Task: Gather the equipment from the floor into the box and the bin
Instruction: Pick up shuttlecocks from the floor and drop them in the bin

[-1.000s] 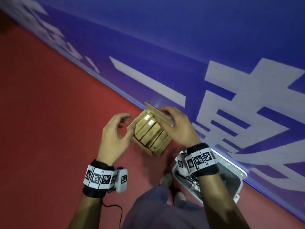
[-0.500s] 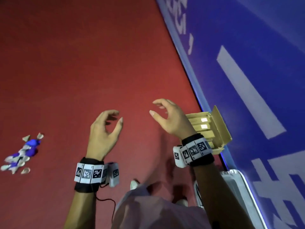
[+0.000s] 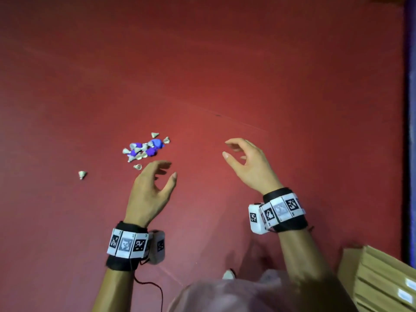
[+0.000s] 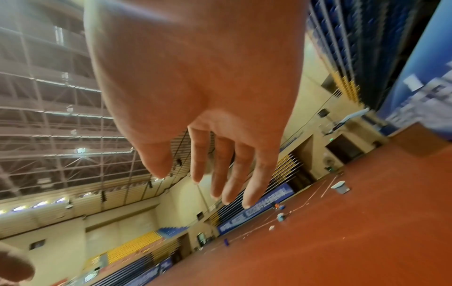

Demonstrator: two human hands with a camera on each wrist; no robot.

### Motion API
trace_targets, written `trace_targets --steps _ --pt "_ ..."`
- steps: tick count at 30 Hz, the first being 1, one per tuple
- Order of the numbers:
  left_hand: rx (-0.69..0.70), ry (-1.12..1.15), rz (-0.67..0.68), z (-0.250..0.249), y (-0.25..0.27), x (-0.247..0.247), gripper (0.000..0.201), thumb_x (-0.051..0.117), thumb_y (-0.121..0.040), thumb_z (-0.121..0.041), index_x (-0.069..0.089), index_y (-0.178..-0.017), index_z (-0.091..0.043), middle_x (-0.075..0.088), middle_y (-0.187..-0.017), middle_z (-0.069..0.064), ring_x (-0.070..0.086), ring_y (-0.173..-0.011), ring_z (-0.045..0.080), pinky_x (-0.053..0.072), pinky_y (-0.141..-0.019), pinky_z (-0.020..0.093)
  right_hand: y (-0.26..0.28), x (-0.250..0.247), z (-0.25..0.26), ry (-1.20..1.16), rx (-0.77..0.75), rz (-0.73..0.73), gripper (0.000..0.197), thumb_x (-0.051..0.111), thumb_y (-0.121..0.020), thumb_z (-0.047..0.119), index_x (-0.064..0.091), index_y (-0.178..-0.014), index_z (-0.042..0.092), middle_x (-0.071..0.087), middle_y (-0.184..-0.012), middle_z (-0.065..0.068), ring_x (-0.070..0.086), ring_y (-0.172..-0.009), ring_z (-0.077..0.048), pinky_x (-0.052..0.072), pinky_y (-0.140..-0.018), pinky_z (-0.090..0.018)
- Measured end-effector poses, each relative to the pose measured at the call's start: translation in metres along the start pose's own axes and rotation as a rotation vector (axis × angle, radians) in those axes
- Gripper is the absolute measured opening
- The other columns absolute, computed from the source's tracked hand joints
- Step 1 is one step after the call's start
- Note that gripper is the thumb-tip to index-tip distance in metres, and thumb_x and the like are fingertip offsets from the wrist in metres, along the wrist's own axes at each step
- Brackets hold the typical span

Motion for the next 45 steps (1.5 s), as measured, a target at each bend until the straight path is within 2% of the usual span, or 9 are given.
trace_targets --steps 10,15,20,23,26,29,34,40,45 --pt "-0.347 -0.077 -0.168 0.154 -0.028 -0.068 0.028 0.068 -0.096 -0.039 0.064 -0.122 -0.029 0.067 -0.114 -0.017 0.063 -0.104 -0.001 0.055 -0.091 0.033 -0.147 0.188 0.023 -0.044 -0.104 0.309 0.028 0.068 -0.096 0.036 0.064 -0.123 0.03 0.065 -0.117 0.013 0.062 -0.112 -0.002 0.055 -0.097 -0.038" --pt "-0.415 -0.134 -0.194 0.206 -0.083 -0.087 0.03 0.067 -0.096 -0.04 0.063 -0.124 -0.03 0.066 -0.115 -0.018 0.062 -0.105 -0.002 0.056 -0.091 0.035 -0.24 0.265 0.028 -0.06 -0.139 0.422 0.03 0.069 -0.095 0.038 0.063 -0.124 0.03 0.065 -0.117 0.011 0.063 -0.11 -0.003 0.054 -0.098 -0.037" --pt "-0.509 -0.201 -0.27 0.265 -0.159 -0.133 0.029 0.067 -0.096 -0.039 0.063 -0.124 -0.029 0.066 -0.115 -0.017 0.062 -0.104 -0.002 0.057 -0.091 0.035 -0.378 0.348 0.052 -0.051 -0.16 0.505 0.031 0.068 -0.091 0.045 0.064 -0.117 0.03 0.067 -0.114 0.01 0.065 -0.105 -0.011 0.053 -0.097 -0.039" --pt "-0.567 -0.225 -0.331 0.295 -0.182 -0.164 0.03 0.067 -0.096 -0.039 0.063 -0.124 -0.029 0.066 -0.116 -0.018 0.062 -0.105 -0.003 0.057 -0.091 0.035 -0.434 0.39 0.074 -0.084 -0.166 0.511 0.029 0.068 -0.09 0.047 0.063 -0.115 0.033 0.067 -0.109 0.01 0.064 -0.1 -0.012 0.052 -0.093 -0.033" --pt "-0.638 -0.241 -0.409 0.324 -0.191 -0.198 0.029 0.067 -0.095 -0.039 0.064 -0.123 -0.029 0.067 -0.117 -0.018 0.064 -0.105 -0.001 0.058 -0.09 0.036 -0.465 0.442 0.098 -0.097 -0.176 0.58 0.024 0.071 -0.094 0.034 0.065 -0.116 0.027 0.067 -0.11 0.007 0.062 -0.092 -0.006 0.05 -0.091 -0.028" --pt "-0.703 -0.263 -0.47 0.359 -0.192 -0.23 0.029 0.067 -0.095 -0.038 0.064 -0.122 -0.028 0.067 -0.115 -0.017 0.064 -0.103 0.0 0.058 -0.089 0.037 -0.483 0.506 0.121 -0.096 -0.233 0.669 0.029 0.071 -0.095 0.035 0.065 -0.12 0.023 0.068 -0.115 0.003 0.062 -0.107 -0.011 0.049 -0.097 -0.032" --pt "-0.784 -0.279 -0.529 0.438 -0.195 -0.282 0.027 0.07 -0.094 -0.033 0.065 -0.12 -0.027 0.067 -0.112 -0.015 0.064 -0.102 0.002 0.057 -0.088 0.037 -0.517 0.607 0.166 -0.1 -0.319 0.727 0.029 0.071 -0.095 0.034 0.065 -0.122 0.023 0.067 -0.116 0.002 0.063 -0.108 -0.011 0.049 -0.099 -0.033" --pt "-0.801 -0.271 -0.49 0.569 -0.218 -0.359 0.03 0.074 -0.092 -0.03 0.064 -0.119 -0.027 0.066 -0.113 -0.015 0.064 -0.101 0.001 0.057 -0.087 0.034 -0.569 0.737 0.204 -0.095 -0.299 0.723 0.027 0.071 -0.094 0.034 0.065 -0.12 0.025 0.067 -0.115 0.005 0.063 -0.106 -0.01 0.054 -0.097 -0.038" --pt "-0.786 -0.279 -0.339 0.686 -0.278 -0.43 0.03 0.074 -0.092 -0.032 0.063 -0.12 -0.027 0.066 -0.113 -0.013 0.064 -0.099 0.004 0.057 -0.083 0.034 -0.623 0.821 0.23 -0.038 -0.239 0.681 0.029 0.071 -0.095 0.034 0.065 -0.121 0.024 0.067 -0.117 0.003 0.065 -0.108 -0.012 0.052 -0.1 -0.038"
Point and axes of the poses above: each hand's wrist, its own y-axis away from the middle knuckle, its own x-axis out of the palm, z = x × y, the point moved 9 cm from there along -y, towards the middle knuckle
